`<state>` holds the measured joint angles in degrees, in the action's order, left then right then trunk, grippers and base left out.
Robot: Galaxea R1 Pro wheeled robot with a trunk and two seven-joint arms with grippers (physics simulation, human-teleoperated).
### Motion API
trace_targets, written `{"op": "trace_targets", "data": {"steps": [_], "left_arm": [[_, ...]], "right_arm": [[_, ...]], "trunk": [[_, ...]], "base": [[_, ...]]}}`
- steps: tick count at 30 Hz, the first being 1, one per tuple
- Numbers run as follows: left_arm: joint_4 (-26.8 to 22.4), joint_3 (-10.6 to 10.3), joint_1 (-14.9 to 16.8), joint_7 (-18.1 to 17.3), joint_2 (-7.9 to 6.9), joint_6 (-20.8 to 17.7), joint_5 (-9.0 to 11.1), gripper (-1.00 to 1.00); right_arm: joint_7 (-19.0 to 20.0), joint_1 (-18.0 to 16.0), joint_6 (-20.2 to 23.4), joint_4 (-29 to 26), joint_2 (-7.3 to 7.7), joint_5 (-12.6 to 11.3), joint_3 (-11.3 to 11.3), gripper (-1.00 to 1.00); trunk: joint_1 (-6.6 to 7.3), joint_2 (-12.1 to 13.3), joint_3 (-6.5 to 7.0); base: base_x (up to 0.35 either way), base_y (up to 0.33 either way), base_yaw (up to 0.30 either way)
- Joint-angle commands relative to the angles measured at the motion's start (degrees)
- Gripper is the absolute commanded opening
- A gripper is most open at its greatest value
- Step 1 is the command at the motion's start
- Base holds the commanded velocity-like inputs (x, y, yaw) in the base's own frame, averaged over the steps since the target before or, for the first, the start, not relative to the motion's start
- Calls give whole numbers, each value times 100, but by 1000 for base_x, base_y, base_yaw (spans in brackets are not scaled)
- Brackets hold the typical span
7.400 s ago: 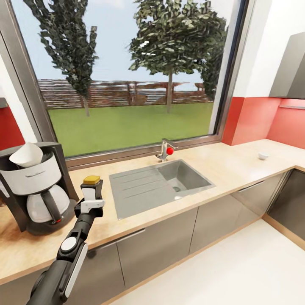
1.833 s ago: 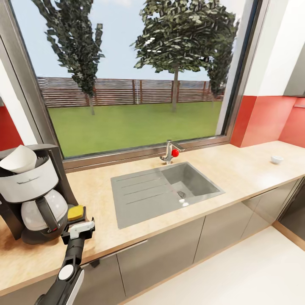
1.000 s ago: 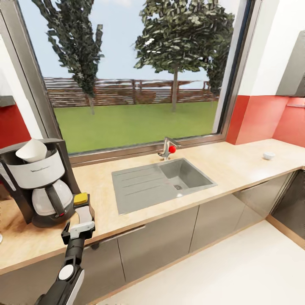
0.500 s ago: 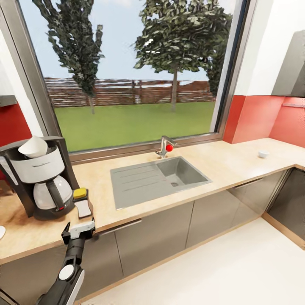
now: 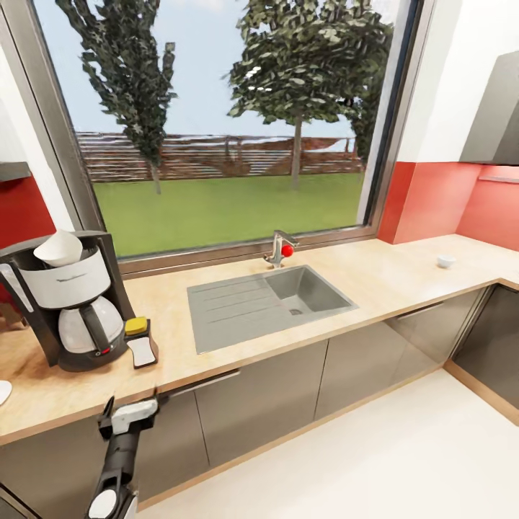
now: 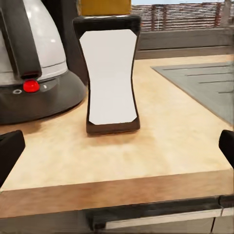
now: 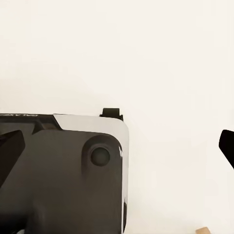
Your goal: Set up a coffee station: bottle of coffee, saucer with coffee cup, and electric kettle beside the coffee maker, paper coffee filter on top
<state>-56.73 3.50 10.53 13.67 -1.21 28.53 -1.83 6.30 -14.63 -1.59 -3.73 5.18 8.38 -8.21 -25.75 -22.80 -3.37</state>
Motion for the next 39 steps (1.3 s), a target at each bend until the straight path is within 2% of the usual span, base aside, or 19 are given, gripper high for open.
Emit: {"op": "trace_targets", "data": {"steps": [1,3,13,17,20,28,32,36,39], "left_arm": [[-1,-10,-112,31,0,233,-22,100],[-3,-11,-322,37,2,549,-24,100],[4,-2,-1243,37,25,1601,-20,100],[88,-7,-1565,-13,25,1703,-17,100],[415,-7,-1695,-42,15,1713,-20,100],[2752,-12,-1765,-29,-40,1662,-34,100],[4018,-14,-1750,-17,-231,1653,-31,100],[4676,-5,-1737,-9,-295,1588,-19,100],[4893,20,-1735,-6,-295,1321,-9,100]], "right_arm": [[21,-5,-17,4,1,59,-50,100],[21,-5,-17,8,1,59,-49,100],[21,-5,-17,13,-3,59,-49,100],[21,-5,-17,8,-3,59,-54,100],[21,-5,-14,7,-2,54,-56,100],[21,-5,-1,7,-19,32,-51,100],[21,-5,1,13,-57,27,-52,100],[21,-5,1,19,-99,31,-56,100],[21,-5,1,21,-106,38,-57,100]], "trunk": [[-4,-12,-12],[-4,-12,-12],[-4,-12,-12],[-4,-12,-12],[-4,-12,-12],[-4,-12,-17],[-4,-12,-35],[-4,-12,-56],[-4,-12,-71]], "base": [[0,0,0],[0,0,0],[0,0,0],[0,0,0],[0,0,0],[0,0,73],[0,0,197],[0,0,216],[0,0,232]]}}
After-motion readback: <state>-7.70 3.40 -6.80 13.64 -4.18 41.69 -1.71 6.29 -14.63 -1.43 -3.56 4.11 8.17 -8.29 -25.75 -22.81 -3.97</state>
